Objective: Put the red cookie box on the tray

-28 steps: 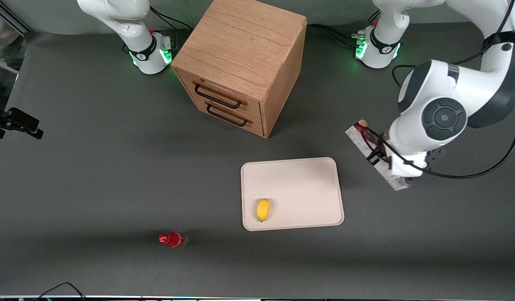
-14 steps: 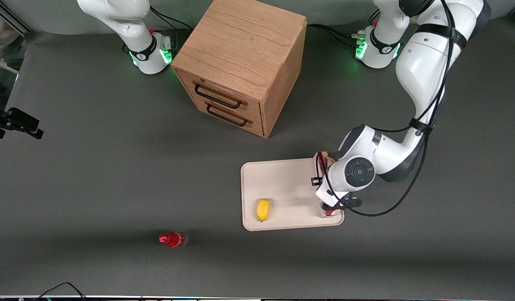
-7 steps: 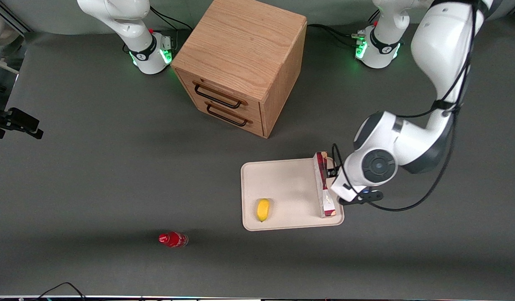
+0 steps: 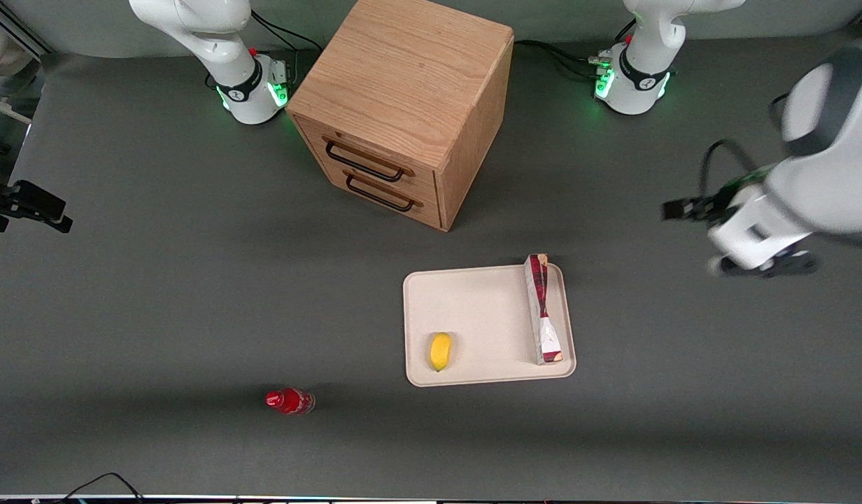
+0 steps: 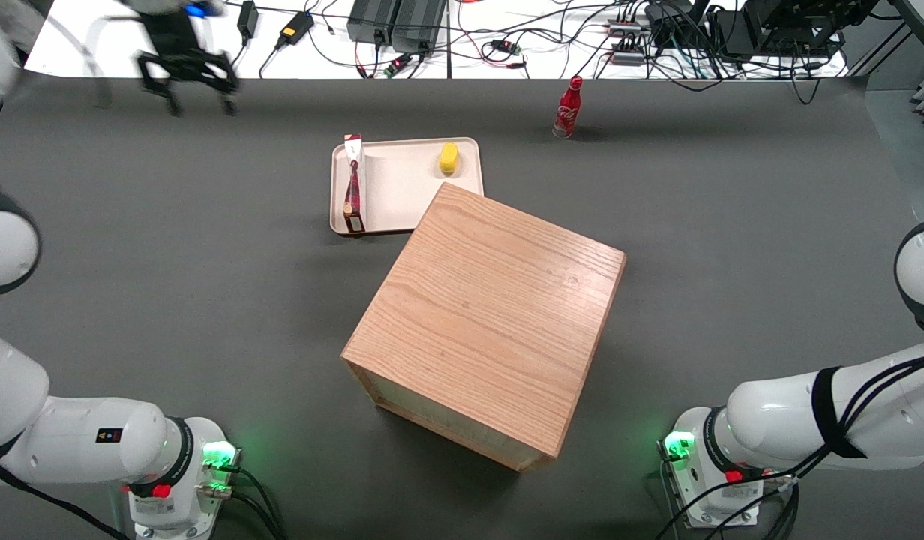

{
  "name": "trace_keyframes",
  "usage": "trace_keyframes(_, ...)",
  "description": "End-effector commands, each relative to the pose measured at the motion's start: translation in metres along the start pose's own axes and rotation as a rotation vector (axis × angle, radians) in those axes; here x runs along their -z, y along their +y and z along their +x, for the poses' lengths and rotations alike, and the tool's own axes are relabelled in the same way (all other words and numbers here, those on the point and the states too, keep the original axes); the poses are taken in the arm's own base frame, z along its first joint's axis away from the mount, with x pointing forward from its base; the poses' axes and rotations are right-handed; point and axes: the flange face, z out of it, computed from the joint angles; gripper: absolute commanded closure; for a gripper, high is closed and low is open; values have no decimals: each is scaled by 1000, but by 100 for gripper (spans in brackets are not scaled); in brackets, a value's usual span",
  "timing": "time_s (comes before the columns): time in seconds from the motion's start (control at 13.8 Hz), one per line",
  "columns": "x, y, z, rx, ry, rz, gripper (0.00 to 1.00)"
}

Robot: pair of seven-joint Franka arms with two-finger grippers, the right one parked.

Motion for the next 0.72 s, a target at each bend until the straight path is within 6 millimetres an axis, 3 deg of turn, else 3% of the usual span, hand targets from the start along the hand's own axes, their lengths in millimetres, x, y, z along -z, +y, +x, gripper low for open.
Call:
trace_keyframes(0.0, 23, -28, -55, -44, 14, -14, 0)
trace_keyframes(0.22, 25, -55, -124, -34, 92, -4, 0)
trace_keyframes(0.29, 26, -58, -134, -25, 107, 26, 0)
trace_keyframes(0.65, 41, -60, -120, -24, 104, 45, 0)
